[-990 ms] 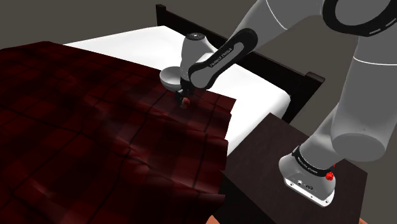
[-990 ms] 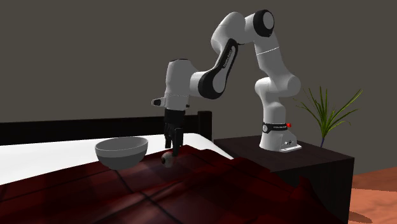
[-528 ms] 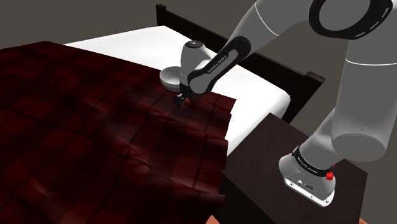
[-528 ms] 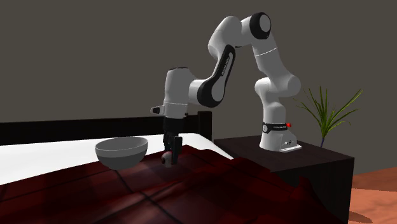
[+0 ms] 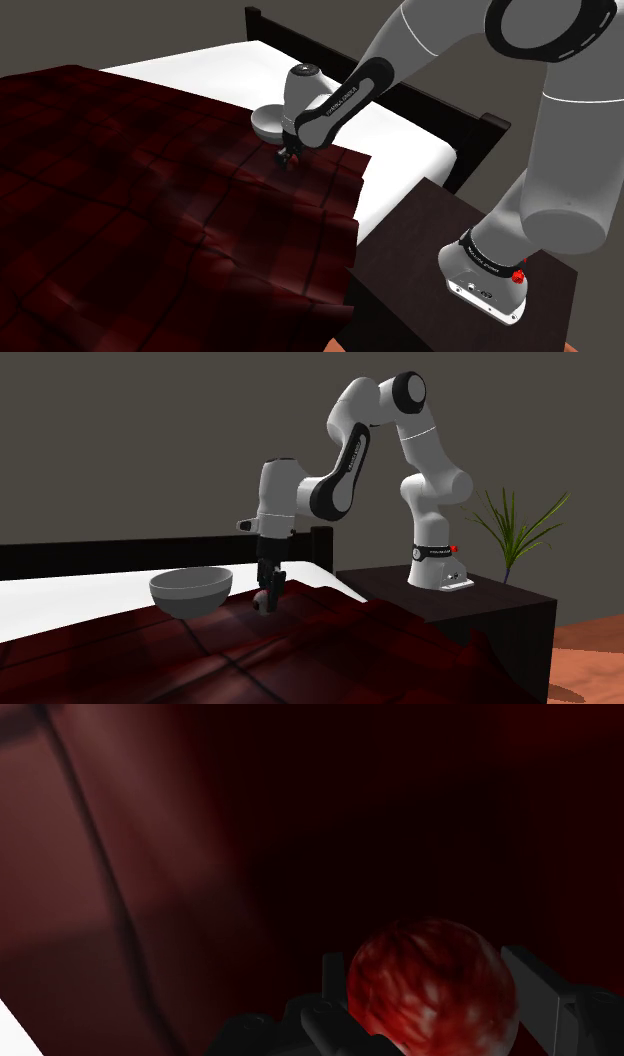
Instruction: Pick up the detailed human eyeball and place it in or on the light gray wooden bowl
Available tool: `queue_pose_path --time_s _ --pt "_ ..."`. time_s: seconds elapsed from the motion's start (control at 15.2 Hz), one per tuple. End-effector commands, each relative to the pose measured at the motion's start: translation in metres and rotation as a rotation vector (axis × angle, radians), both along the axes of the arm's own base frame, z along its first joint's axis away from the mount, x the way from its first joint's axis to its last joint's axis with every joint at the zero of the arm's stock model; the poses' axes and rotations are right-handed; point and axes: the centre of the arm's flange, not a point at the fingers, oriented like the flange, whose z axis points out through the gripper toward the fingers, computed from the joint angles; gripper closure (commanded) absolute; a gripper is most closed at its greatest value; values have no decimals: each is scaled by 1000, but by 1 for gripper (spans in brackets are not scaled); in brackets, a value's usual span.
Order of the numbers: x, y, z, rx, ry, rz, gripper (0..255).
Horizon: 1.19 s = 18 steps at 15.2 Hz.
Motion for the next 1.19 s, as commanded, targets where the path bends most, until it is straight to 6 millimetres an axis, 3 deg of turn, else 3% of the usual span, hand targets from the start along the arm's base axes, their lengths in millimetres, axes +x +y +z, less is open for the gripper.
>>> queue_pose_path --time_s 0.0,0.4,1.12 --pt "0 0 0 0 0 0 255" --pt "0 0 0 0 0 0 255" --pt "0 0 58 0 0 0 255"
